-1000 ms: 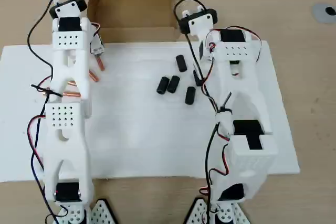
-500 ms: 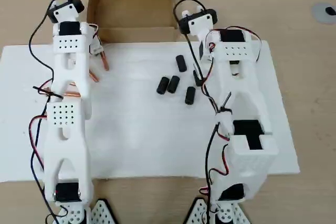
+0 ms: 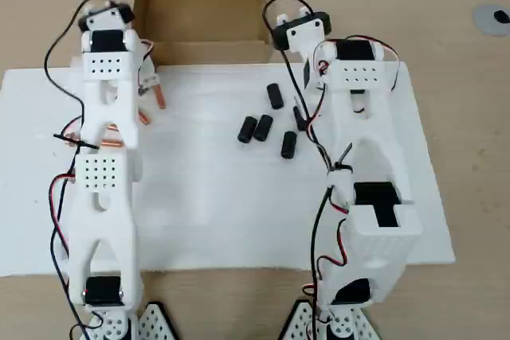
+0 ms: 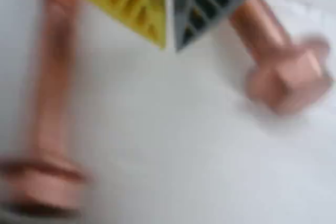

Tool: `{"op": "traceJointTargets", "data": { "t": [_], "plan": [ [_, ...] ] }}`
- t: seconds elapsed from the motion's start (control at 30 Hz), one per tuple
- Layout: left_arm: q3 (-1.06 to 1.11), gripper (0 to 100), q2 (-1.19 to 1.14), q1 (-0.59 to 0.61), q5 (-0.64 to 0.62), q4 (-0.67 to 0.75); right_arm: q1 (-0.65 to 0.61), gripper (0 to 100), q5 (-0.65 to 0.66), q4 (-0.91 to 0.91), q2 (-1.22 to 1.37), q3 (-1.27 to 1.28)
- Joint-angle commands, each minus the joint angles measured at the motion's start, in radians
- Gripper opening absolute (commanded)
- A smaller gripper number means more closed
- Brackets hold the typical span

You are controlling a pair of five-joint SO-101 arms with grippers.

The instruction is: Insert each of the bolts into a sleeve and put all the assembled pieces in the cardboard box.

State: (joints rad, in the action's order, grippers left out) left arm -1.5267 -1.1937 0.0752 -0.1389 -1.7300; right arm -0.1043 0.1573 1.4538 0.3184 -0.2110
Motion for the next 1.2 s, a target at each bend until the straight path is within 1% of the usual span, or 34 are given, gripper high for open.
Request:
{"op": "traceJointTargets", "data": {
  "t": [0.0, 0.13, 0.27, 0.33, 0.43, 0.53, 0.63, 0.7, 0.8, 0.93, 1.17],
  "plan": [
    [-0.147, 0, 0.128, -0.058, 0.017, -0.028, -0.007, 8.1, 0.002, 0.063, -0.008, -0.102],
    [-0.086, 0, 0.295, -0.074, 0.017, -0.028, -0.005, 8.1, 0.003, 0.123, -0.008, -0.156],
    [0.018, 0, 0.461, -0.074, 0.017, -0.028, -0.005, 8.1, 0.006, 0.127, -0.008, -0.15],
    [0.115, 0, 0.555, -0.071, 0.017, -0.028, -0.005, 8.1, 0.006, 0.123, -0.004, -0.139],
    [0.318, 0, 0.704, -0.064, 0.026, -0.028, -0.007, 8.1, 0.006, 0.101, -0.001, -0.11],
    [0.528, 1, 0.782, -0.046, 0.026, -0.003, -0.008, 8.1, 0.008, 0.058, -0.001, -0.071],
    [0.713, 6, 0.757, -0.011, -0.04, 0.138, -0.015, 8.1, 0.008, 0.032, -0.001, -0.05],
    [0.799, 11, 0.73, 0.003, -0.089, 0.227, -0.015, 8.1, 0.008, 0.023, -0.001, -0.045],
    [0.862, 11, 0.676, 0.005, -0.126, 0.318, -0.013, 8.1, 0.008, 0.028, -0.001, -0.045],
    [0.852, 11, 0.558, 0.009, -0.127, 0.394, -0.01, 8.1, 0.006, 0.032, -0.001, -0.045],
    [0.704, 11, 0.34, 0.029, -0.123, 0.394, -0.012, 8.1, 0.005, 0.06, -0.001, -0.044]
  ]
}}
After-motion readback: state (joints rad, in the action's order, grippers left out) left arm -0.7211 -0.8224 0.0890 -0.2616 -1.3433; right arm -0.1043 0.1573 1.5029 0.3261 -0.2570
